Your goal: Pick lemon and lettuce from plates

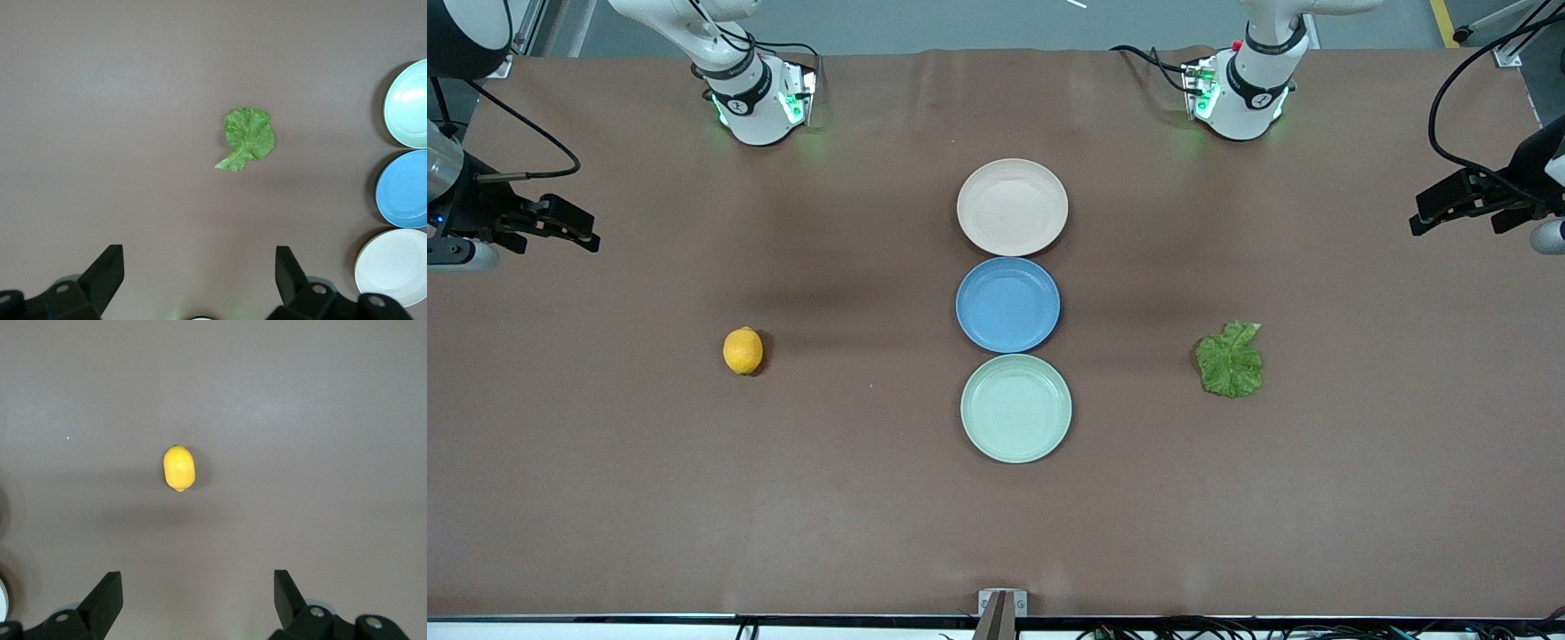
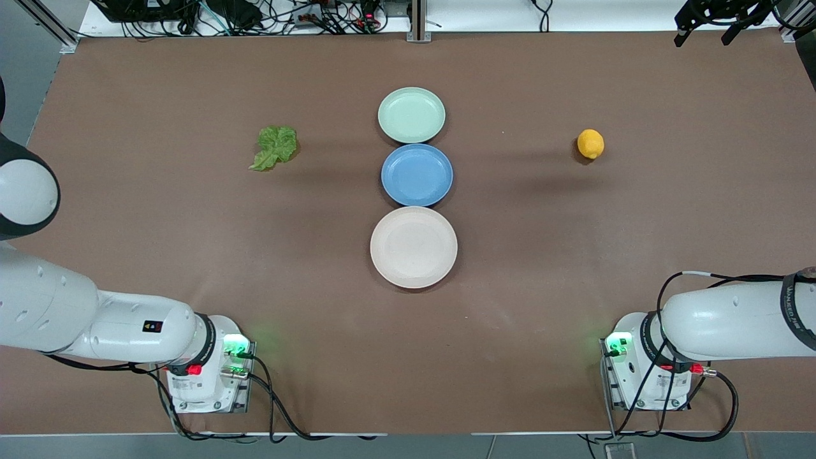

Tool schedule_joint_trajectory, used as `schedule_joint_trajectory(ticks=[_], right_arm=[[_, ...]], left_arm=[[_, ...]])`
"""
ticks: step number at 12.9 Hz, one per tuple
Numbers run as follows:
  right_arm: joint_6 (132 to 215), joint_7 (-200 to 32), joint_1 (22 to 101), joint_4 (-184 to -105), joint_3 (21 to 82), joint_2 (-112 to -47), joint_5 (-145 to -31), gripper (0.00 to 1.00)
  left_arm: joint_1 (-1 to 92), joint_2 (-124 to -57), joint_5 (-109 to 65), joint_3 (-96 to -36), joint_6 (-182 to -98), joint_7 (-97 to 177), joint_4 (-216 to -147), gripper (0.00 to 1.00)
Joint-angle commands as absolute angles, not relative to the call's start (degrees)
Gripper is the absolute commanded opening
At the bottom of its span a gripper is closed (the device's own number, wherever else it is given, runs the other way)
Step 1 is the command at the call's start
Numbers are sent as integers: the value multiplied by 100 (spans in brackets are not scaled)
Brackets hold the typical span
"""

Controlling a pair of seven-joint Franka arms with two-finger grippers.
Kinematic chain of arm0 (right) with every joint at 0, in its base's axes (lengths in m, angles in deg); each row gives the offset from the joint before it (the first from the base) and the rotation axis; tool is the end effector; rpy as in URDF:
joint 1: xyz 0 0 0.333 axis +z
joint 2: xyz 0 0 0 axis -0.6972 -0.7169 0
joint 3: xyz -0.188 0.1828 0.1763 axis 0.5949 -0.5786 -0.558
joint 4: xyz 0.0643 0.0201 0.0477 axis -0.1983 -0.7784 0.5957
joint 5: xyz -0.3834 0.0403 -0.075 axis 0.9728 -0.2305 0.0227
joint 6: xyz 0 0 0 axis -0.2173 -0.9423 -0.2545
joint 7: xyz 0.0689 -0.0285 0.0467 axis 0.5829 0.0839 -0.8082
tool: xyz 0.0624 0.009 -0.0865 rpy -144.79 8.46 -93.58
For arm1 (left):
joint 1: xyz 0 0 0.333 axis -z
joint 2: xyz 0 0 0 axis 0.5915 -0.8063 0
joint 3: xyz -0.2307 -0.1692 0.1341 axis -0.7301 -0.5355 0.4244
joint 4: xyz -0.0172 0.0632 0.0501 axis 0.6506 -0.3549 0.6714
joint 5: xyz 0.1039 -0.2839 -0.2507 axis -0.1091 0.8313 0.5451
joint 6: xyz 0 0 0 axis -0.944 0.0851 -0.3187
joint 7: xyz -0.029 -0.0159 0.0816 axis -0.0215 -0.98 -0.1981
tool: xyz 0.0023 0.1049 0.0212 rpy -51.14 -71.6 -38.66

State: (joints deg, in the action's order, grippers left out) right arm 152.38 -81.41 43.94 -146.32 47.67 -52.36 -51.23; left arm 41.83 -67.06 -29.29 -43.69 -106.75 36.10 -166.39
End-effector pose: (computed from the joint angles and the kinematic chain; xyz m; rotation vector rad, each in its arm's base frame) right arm 0.5356 -0.0199 0.5780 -3.1383 -0.0141 0.0722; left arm 0.5551 -0.0176 0.6421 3.1174 0.0290 -0.0710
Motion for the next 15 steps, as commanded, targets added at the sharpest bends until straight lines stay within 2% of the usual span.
schedule_joint_trajectory(ticks=[1,4,13,15], right_arm=[[15348,-8131,4280,-14845,4658,-5055,-5062,100],[15348,-8131,4280,-14845,4649,-4985,-5106,100],[15375,-8122,4315,-14916,4658,-4923,-5194,100],[15418,-8114,4332,-14924,4658,-4914,-5194,100]], left_arm=[[4154,-6612,-2919,-4364,-10663,3482,-16649,100],[3785,-6612,-2902,-4697,-10671,3473,-16649,100],[3758,-6524,-2884,-4742,-10812,3473,-16719,100],[3382,-6428,-2867,-5074,-10961,3473,-16859,100]])
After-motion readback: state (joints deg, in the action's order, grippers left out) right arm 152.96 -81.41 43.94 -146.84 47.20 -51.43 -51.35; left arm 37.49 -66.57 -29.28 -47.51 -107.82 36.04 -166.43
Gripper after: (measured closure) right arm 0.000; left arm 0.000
